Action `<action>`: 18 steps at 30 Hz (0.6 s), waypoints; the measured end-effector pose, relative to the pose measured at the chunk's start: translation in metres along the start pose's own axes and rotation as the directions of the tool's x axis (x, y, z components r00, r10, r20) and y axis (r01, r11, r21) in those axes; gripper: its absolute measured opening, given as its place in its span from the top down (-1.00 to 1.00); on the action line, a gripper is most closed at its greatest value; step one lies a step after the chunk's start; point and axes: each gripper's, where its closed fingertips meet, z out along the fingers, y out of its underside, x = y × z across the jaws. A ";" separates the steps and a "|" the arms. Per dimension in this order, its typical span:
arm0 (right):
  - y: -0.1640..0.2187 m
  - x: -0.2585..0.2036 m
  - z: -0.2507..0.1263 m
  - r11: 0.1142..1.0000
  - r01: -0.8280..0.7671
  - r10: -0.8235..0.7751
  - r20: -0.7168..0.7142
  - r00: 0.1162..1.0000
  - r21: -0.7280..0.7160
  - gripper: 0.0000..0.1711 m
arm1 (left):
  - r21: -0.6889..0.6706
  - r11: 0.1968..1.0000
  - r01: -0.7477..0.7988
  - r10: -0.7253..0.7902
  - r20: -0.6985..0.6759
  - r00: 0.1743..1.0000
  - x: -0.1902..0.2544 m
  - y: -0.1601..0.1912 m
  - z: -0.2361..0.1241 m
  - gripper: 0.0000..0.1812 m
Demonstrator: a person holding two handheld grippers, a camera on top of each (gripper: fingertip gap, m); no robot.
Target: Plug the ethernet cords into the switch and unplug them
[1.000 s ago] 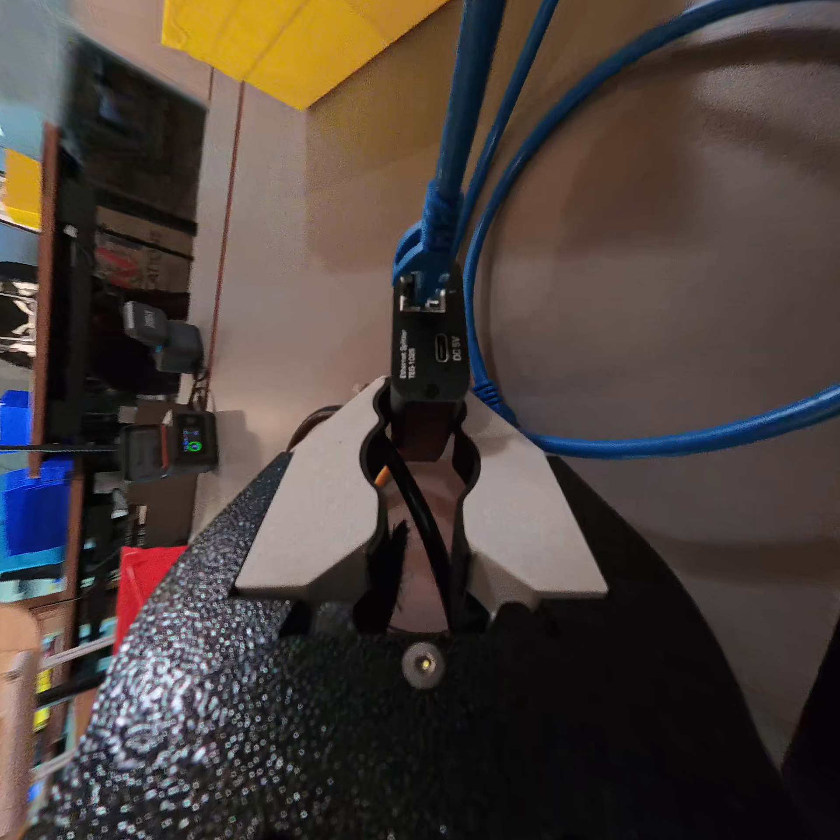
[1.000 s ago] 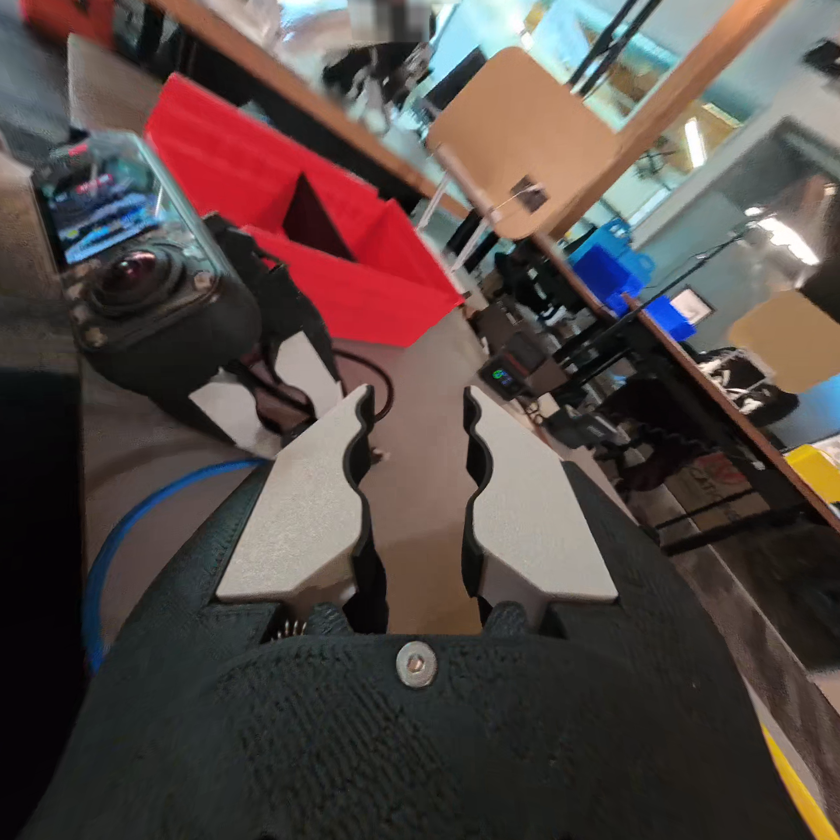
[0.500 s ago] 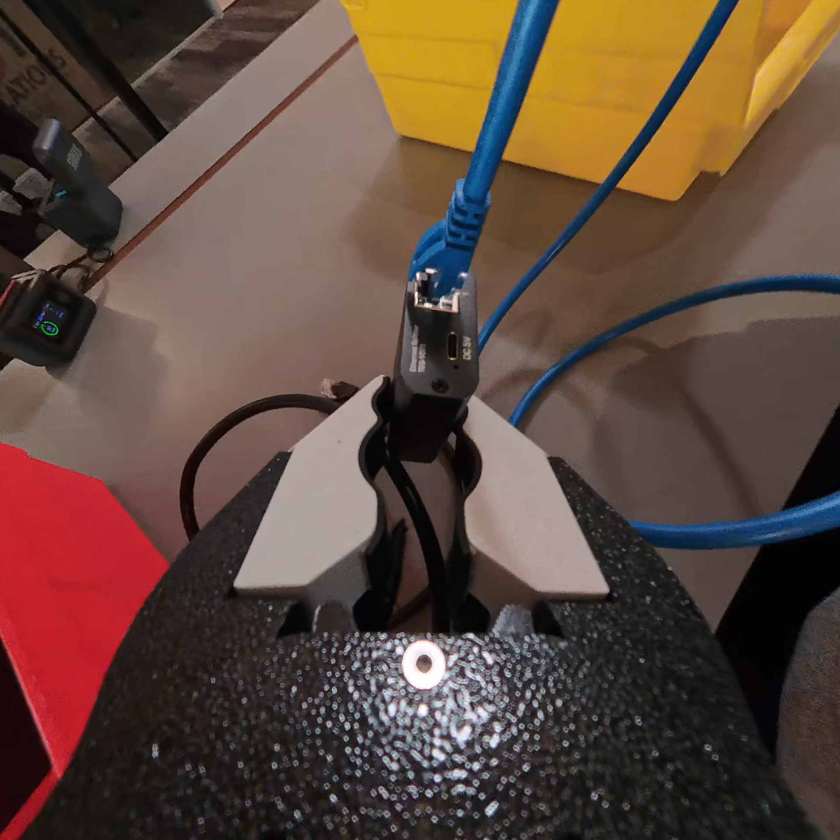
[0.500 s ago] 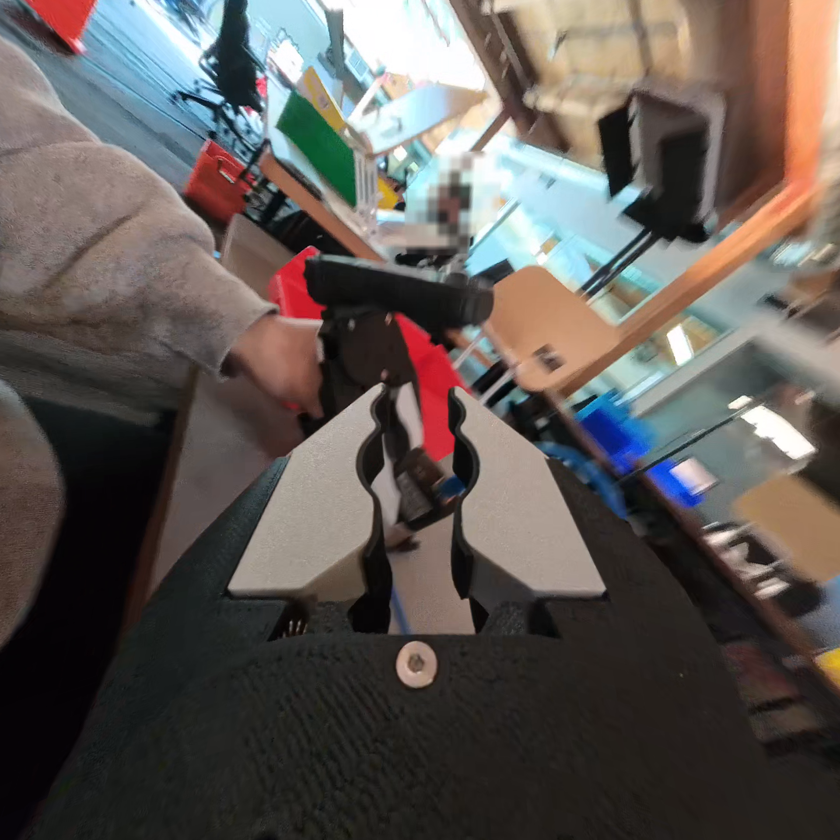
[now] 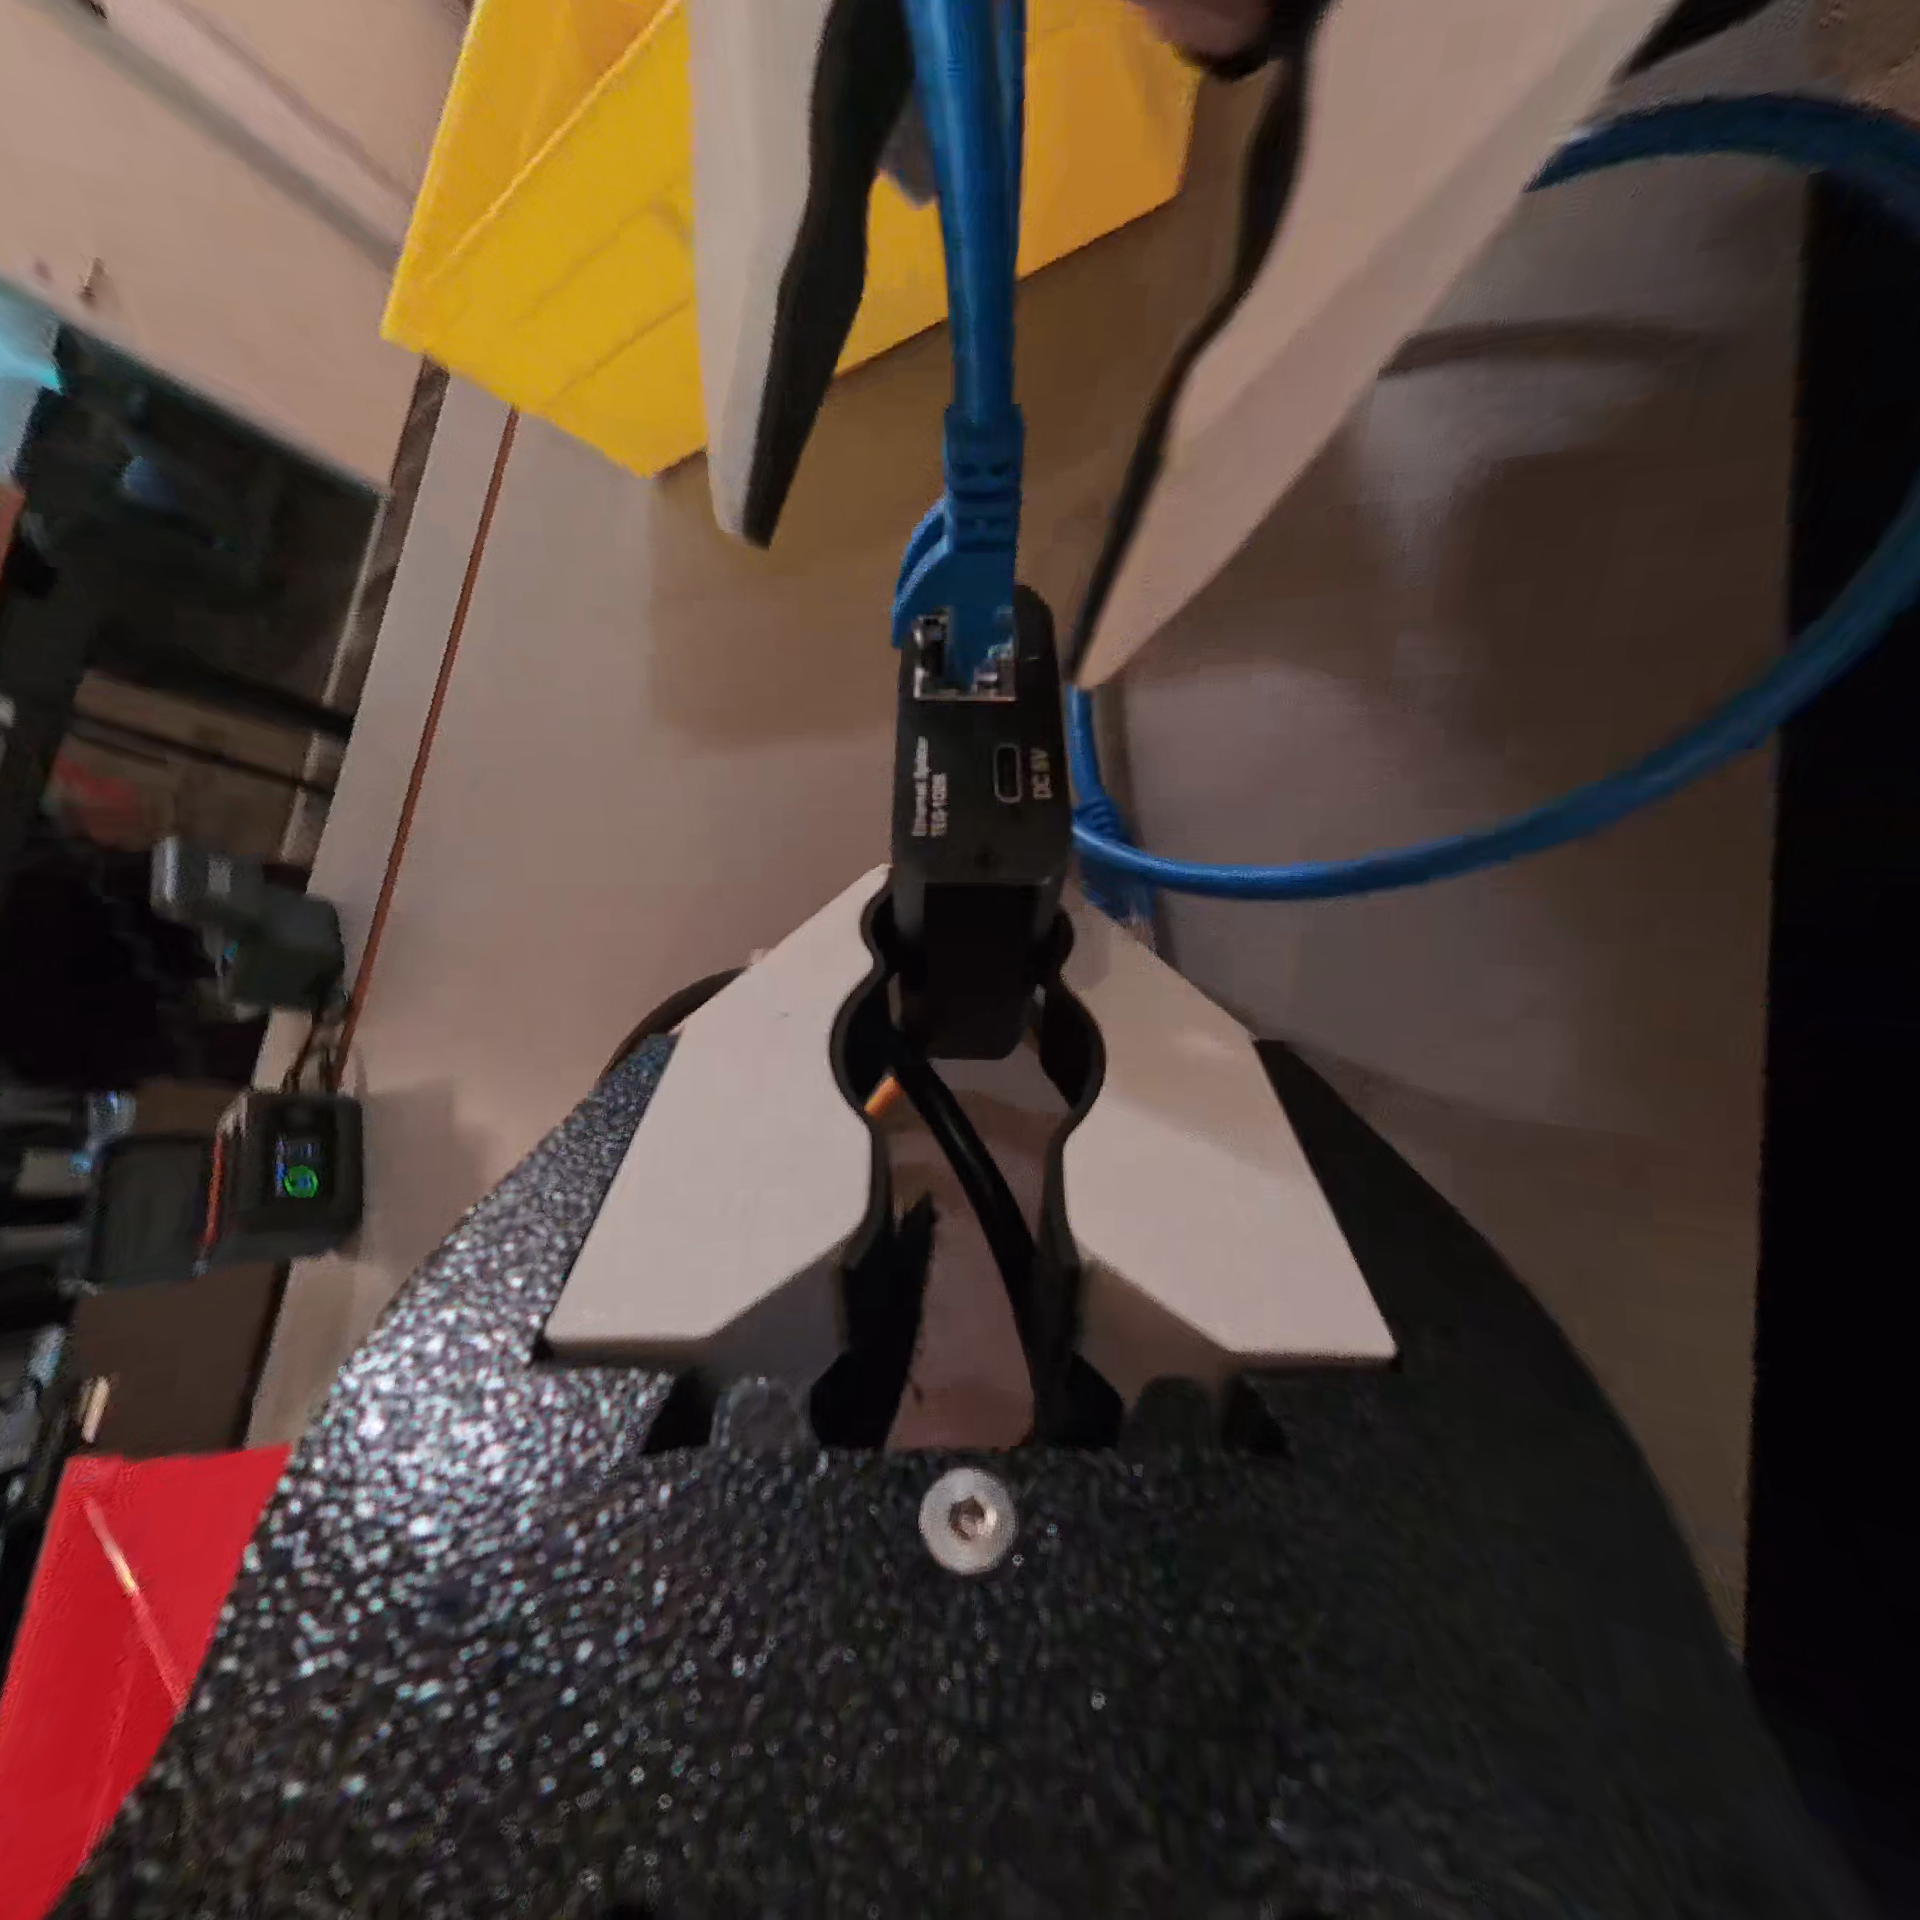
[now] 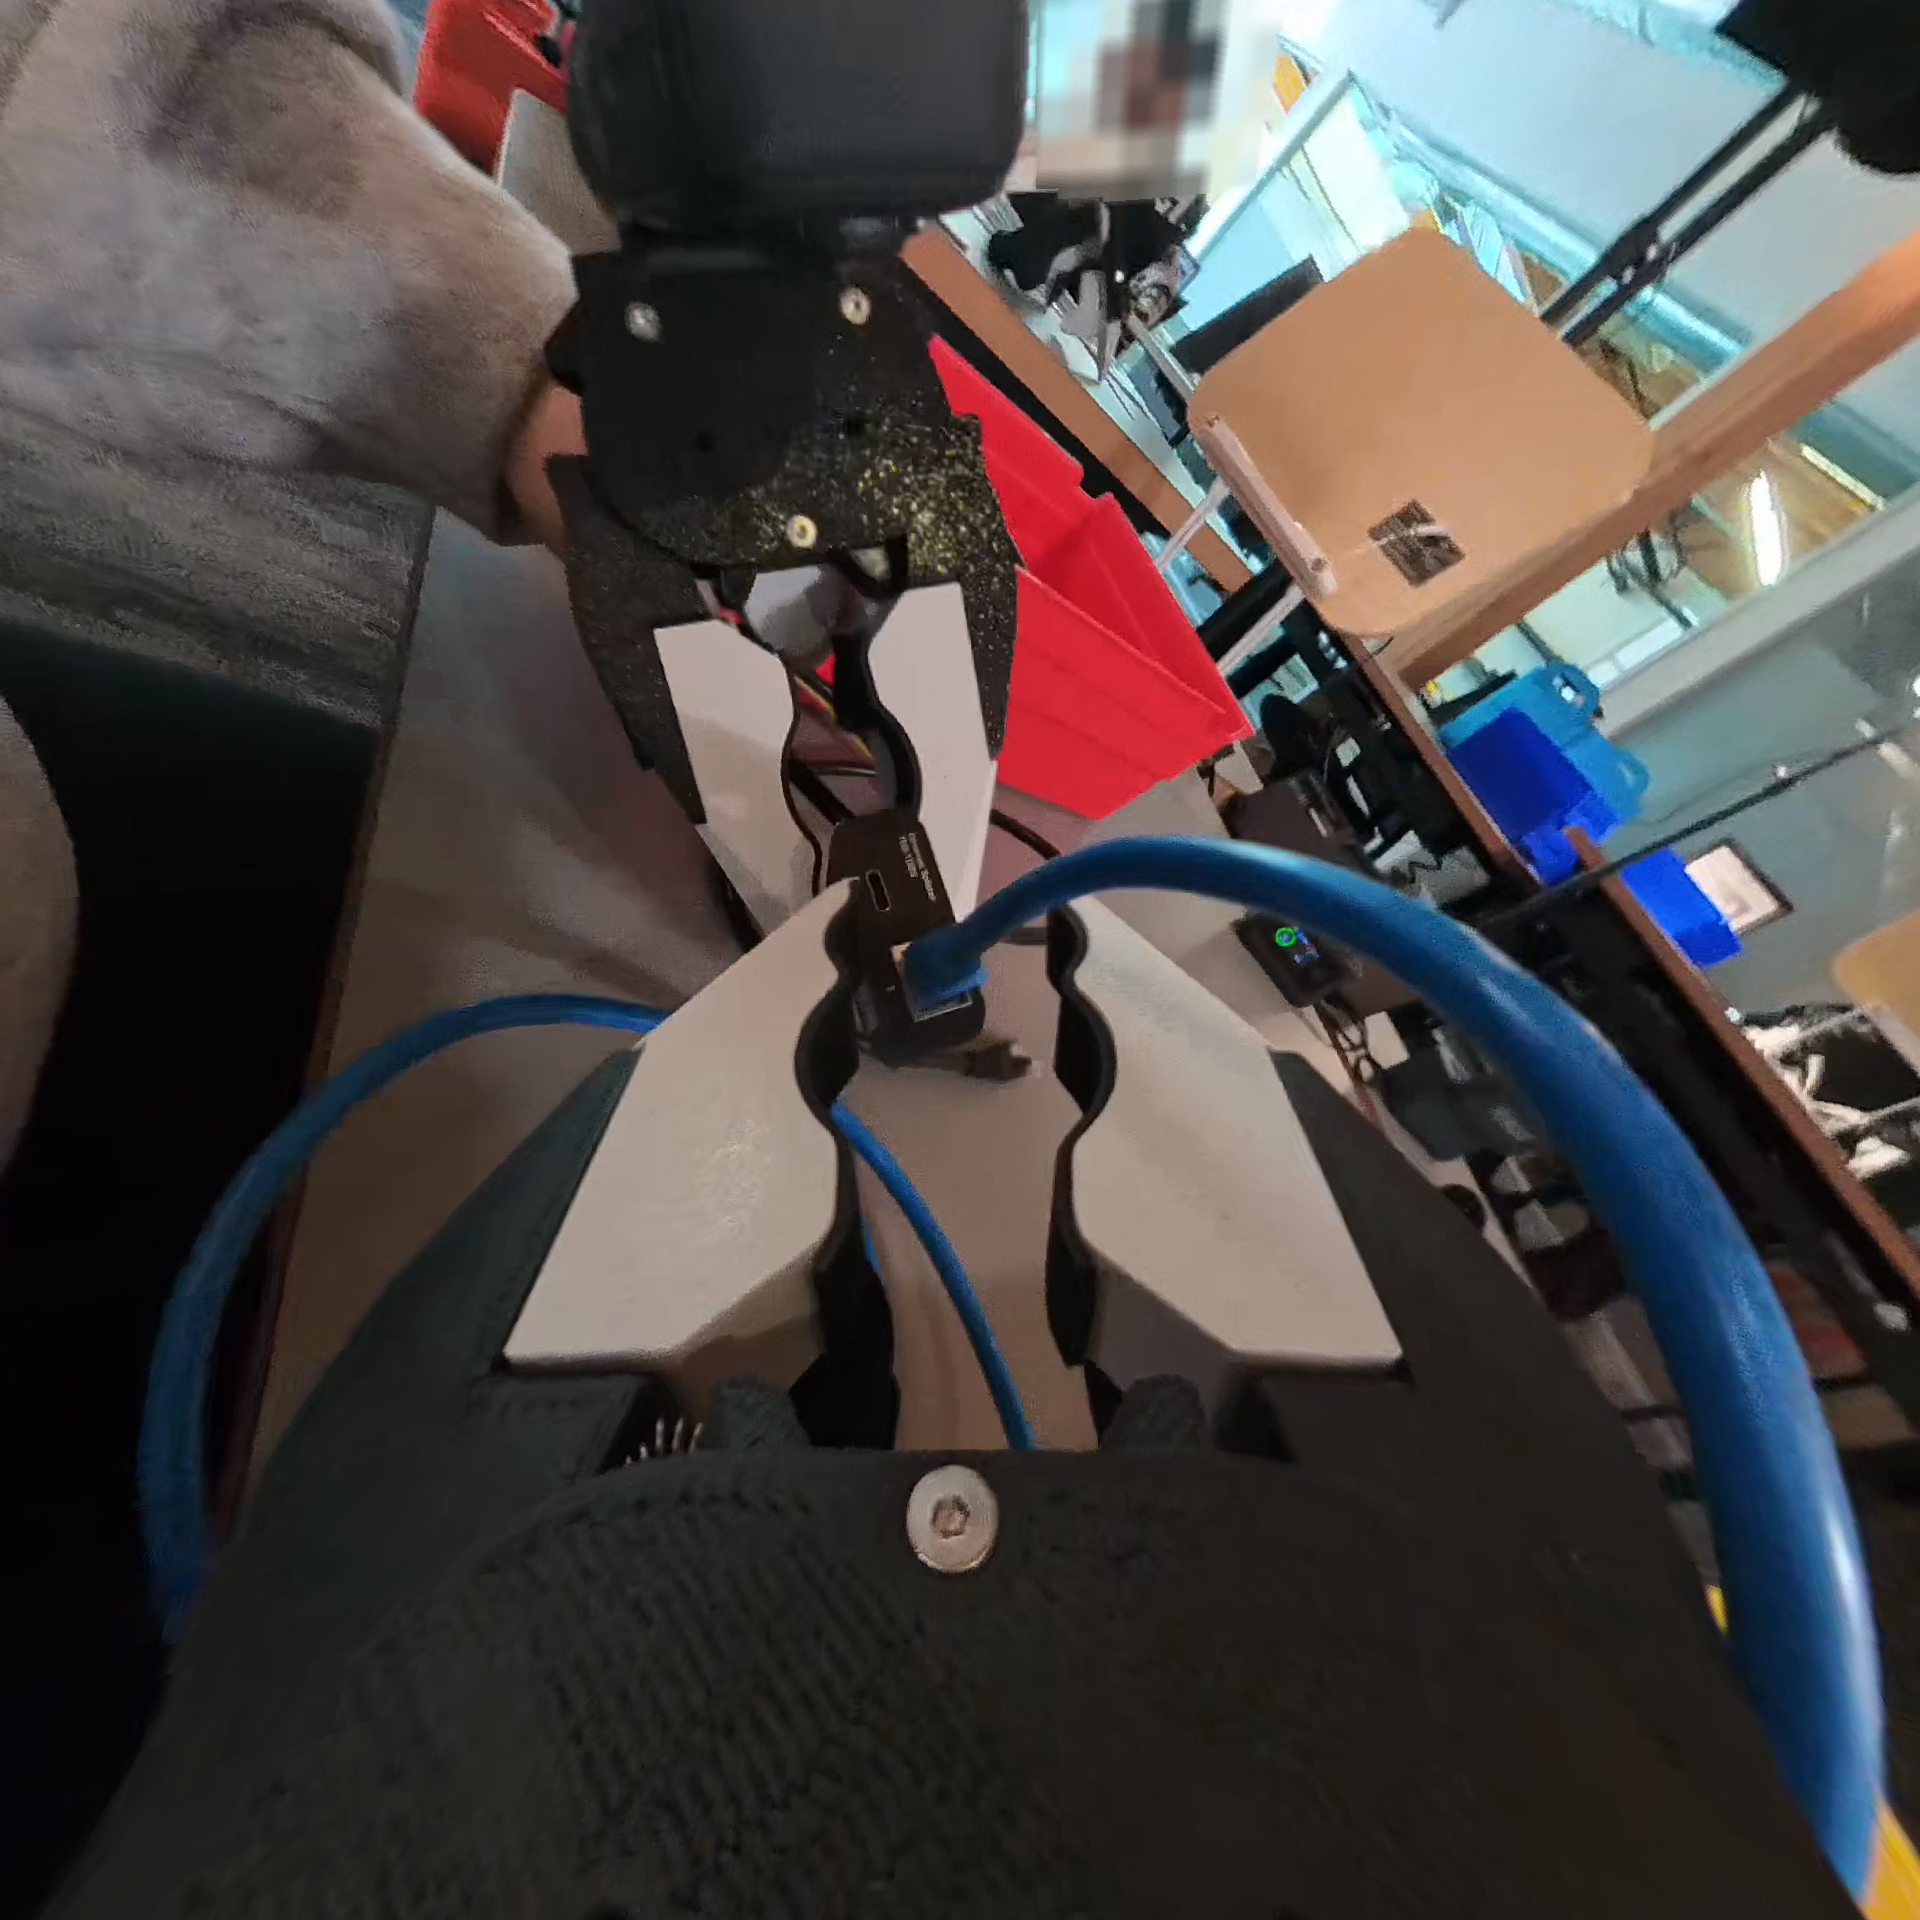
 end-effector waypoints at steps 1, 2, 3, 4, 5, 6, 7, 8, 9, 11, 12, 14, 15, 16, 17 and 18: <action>0.000 -0.003 0.000 1.000 0.031 -0.031 0.003 1.000 -0.002 0.70 | 0.015 1.000 -0.027 0.027 -0.009 1.000 0.003 -0.002 0.000 0.77; 0.002 -0.006 0.000 0.998 0.063 -0.063 0.011 0.998 -0.012 0.74 | 0.024 0.999 -0.044 0.045 -0.017 0.999 0.005 -0.003 -0.001 0.77; 0.005 -0.009 0.000 0.996 0.089 -0.088 0.022 0.996 -0.029 0.76 | 0.027 0.998 -0.056 0.056 -0.023 0.998 0.007 -0.002 -0.001 0.77; 0.008 -0.011 -0.001 0.993 0.106 -0.104 0.036 0.994 -0.044 0.77 | 0.031 0.997 -0.065 0.066 -0.029 0.997 0.008 -0.002 -0.002 0.77; 0.011 -0.013 -0.002 0.992 0.116 -0.113 0.048 0.992 -0.056 0.78 | 0.038 0.997 -0.074 0.076 -0.034 0.997 0.009 -0.002 -0.003 0.77; 0.012 -0.015 -0.003 0.991 0.123 -0.120 0.057 0.991 -0.060 0.79 | 0.045 0.996 -0.082 0.084 -0.039 0.996 0.010 -0.002 -0.003 0.77; 0.013 -0.016 -0.004 0.990 0.129 -0.125 0.068 0.990 -0.061 0.84 | 0.052 0.995 -0.087 0.089 -0.043 0.995 0.011 -0.002 -0.004 0.77; 0.013 -0.018 -0.004 0.990 0.132 -0.127 0.078 0.989 -0.059 0.85 | 0.056 0.995 -0.088 0.091 -0.046 0.995 0.012 -0.002 -0.004 0.77; 0.013 -0.019 -0.004 0.989 0.132 -0.127 0.085 0.988 -0.059 0.85 | 0.056 0.994 -0.089 0.092 -0.050 0.994 0.012 -0.002 -0.004 0.77; 0.013 -0.020 -0.004 0.989 0.138 -0.133 0.091 0.987 -0.057 0.85 | 0.056 0.995 -0.089 0.092 -0.053 0.994 0.013 -0.002 -0.004 0.76; 0.013 -0.020 -0.004 0.988 0.142 -0.138 0.089 0.986 -0.051 0.85 | 0.057 0.994 -0.088 0.091 -0.054 0.994 0.013 -0.002 -0.004 0.77; 0.010 -0.022 -0.003 0.988 0.153 -0.149 0.086 0.985 -0.032 0.84 | 0.055 0.994 -0.090 0.093 -0.060 0.994 0.014 -0.002 -0.003 0.76; 0.009 -0.023 -0.002 0.987 0.160 -0.157 0.091 0.984 -0.030 0.85 | 0.055 0.994 -0.091 0.095 -0.061 0.994 0.015 -0.001 -0.003 0.76; 0.008 -0.024 -0.002 0.985 0.167 -0.163 0.095 0.982 -0.034 0.85 | 0.056 0.994 -0.091 0.094 -0.060 0.994 0.015 -0.001 -0.003 0.76; 0.008 -0.023 -0.002 0.985 0.171 -0.166 0.095 0.981 -0.037 0.86 | 0.061 0.995 -0.085 0.088 -0.051 0.995 0.014 -0.002 -0.003 0.76; 0.008 -0.022 -0.002 0.985 0.170 -0.166 0.092 0.982 -0.038 0.86 | 0.068 0.995 -0.076 0.078 -0.039 0.996 0.012 -0.003 -0.004 0.76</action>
